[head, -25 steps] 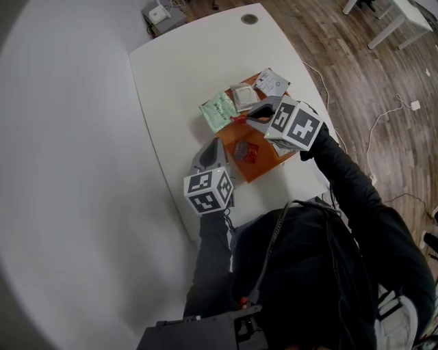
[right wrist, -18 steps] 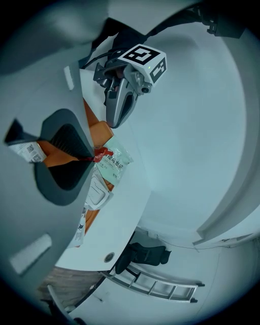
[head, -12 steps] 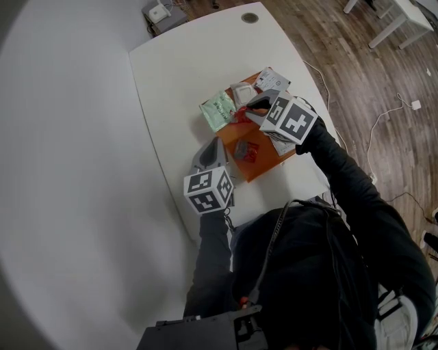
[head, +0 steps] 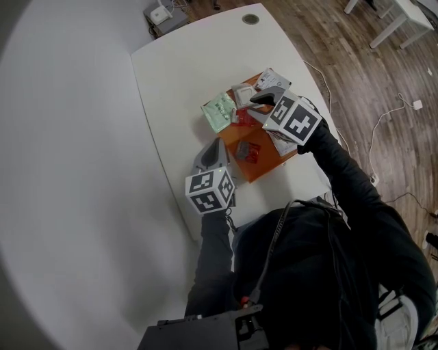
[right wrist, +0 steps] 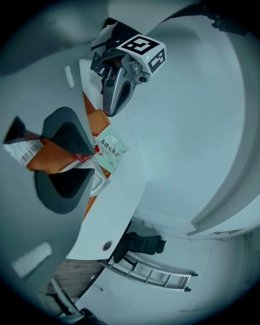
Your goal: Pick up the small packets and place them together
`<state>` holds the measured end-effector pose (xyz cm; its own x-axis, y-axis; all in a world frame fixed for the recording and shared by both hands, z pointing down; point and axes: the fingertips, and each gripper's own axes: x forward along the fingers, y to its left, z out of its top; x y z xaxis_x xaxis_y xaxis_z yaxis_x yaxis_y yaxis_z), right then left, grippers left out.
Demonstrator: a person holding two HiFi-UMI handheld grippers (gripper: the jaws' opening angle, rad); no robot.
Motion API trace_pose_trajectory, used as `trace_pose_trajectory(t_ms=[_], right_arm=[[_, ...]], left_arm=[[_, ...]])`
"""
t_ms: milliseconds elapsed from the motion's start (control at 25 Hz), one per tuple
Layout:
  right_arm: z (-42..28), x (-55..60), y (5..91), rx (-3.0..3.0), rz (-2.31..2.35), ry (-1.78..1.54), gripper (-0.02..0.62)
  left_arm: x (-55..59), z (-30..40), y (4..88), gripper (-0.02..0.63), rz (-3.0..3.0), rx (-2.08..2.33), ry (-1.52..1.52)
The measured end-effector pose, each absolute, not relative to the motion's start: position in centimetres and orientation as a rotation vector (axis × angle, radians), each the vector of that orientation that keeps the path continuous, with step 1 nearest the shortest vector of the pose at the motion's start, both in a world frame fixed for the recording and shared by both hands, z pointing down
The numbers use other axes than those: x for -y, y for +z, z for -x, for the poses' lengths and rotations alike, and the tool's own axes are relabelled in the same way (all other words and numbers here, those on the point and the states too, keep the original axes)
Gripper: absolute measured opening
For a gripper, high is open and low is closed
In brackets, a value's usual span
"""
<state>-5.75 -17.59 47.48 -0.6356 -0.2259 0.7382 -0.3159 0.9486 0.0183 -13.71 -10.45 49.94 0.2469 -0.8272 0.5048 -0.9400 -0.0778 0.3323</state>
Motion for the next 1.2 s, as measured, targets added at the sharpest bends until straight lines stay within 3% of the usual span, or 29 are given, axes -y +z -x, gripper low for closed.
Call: trace_pose_trajectory(t_ms=[480,680,800,1200], right_arm=[[3.1,17.6,40.2,2.445,-0.576,0.090,0.055],[1.6,17.1,37.0,2.560,-0.690,0.163,0.051],[1.1,16.3,35.1,2.596,-0.740,0.150,0.002],[-0.6,15.1,28.9,2.729,-0.859,0.119,0.002]], left_arm=[[10.3,13.2,48.6,0.002,-1.960,1.679,0.328],[10.8,12.3,44.0,0.002,-2.013,1.685,0.207],[11.3,12.0,40.4,0.002,-2.079,1.723,0.192],[10.9,10.3,30.5,0.002,-2.279,1.837,0.107]])
